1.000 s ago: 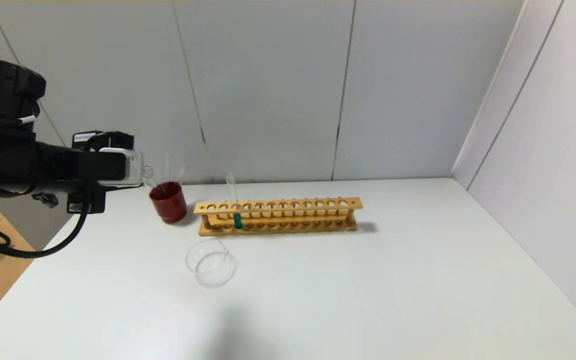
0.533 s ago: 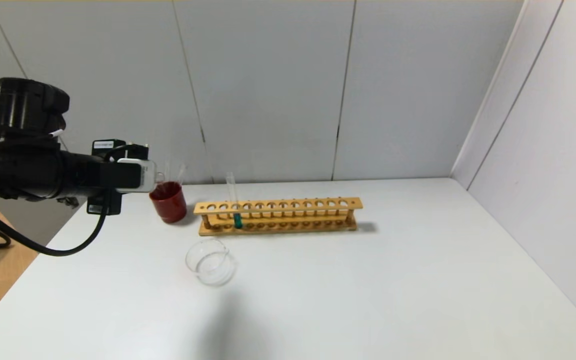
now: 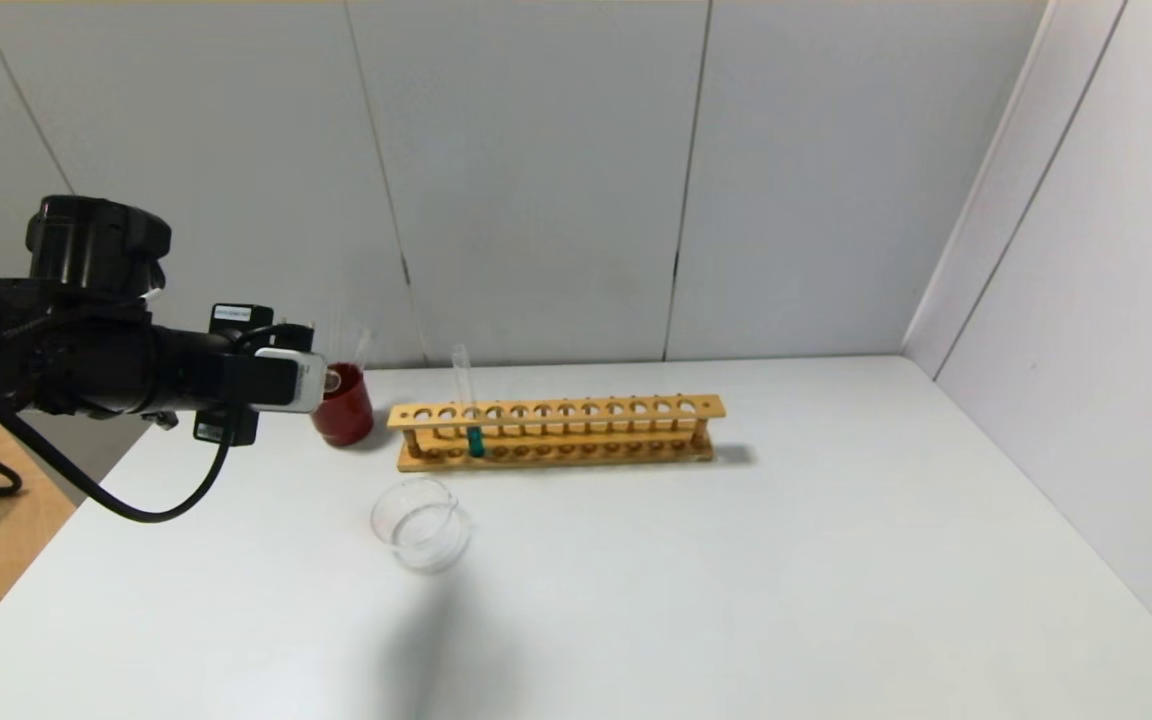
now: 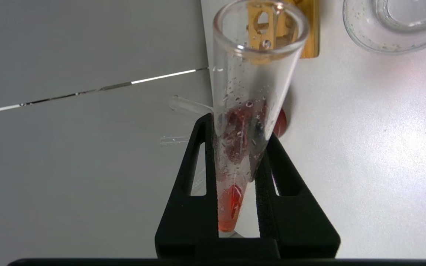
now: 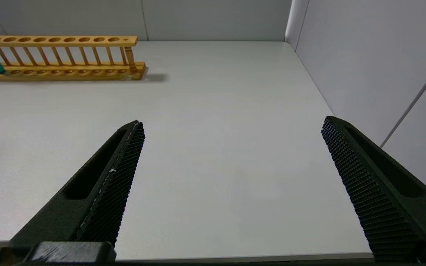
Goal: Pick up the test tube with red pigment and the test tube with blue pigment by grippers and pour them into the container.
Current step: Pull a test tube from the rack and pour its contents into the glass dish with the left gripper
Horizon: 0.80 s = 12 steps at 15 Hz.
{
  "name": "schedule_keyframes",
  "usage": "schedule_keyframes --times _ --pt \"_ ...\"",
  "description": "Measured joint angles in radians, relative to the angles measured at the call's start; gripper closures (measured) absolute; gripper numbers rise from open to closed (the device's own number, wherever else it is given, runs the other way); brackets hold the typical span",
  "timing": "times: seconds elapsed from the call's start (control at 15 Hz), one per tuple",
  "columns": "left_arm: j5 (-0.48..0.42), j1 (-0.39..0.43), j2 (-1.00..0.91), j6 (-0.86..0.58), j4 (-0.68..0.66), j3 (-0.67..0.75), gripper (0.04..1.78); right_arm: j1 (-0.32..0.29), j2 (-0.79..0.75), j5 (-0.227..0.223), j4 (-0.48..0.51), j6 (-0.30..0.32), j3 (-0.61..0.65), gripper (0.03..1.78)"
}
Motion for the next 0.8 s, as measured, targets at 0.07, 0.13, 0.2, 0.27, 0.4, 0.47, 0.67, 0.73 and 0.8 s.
schedule_keyframes --times 0.07,0.13,0.2,0.27,0.4,0.47,0.67,0.73,0.8 --pt "-0.001 0.014 0.002 0.011 0.0 0.001 1.49 0.0 0.0 0.0 0.0 0.0 0.0 0.06" --pt "0.001 0.028 0.004 0.03 0.0 -0.004 1.49 0.0 0.0 0.0 0.0 0.0 0.0 0.06" --pt "0.003 0.038 0.009 0.046 0.0 -0.018 1.49 0.0 0.0 0.0 0.0 0.0 0.0 0.06" --pt "0.004 0.042 0.014 0.055 0.003 -0.021 1.49 0.0 0.0 0.0 0.0 0.0 0.0 0.06" --pt "0.001 0.053 0.026 0.104 0.001 -0.027 1.49 0.0 0.0 0.0 0.0 0.0 0.0 0.06" --pt "-0.001 0.055 0.033 0.139 0.003 -0.027 1.49 0.0 0.0 0.0 0.0 0.0 0.0 0.06" --pt "-0.001 0.052 0.047 0.158 -0.002 -0.027 1.49 0.0 0.0 0.0 0.0 0.0 0.0 0.06" --pt "0.001 0.048 0.049 0.161 -0.003 -0.029 1.49 0.0 0.0 0.0 0.0 0.0 0.0 0.06" --pt "0.004 0.043 0.05 0.167 -0.004 -0.03 1.49 0.0 0.0 0.0 0.0 0.0 0.0 0.06"
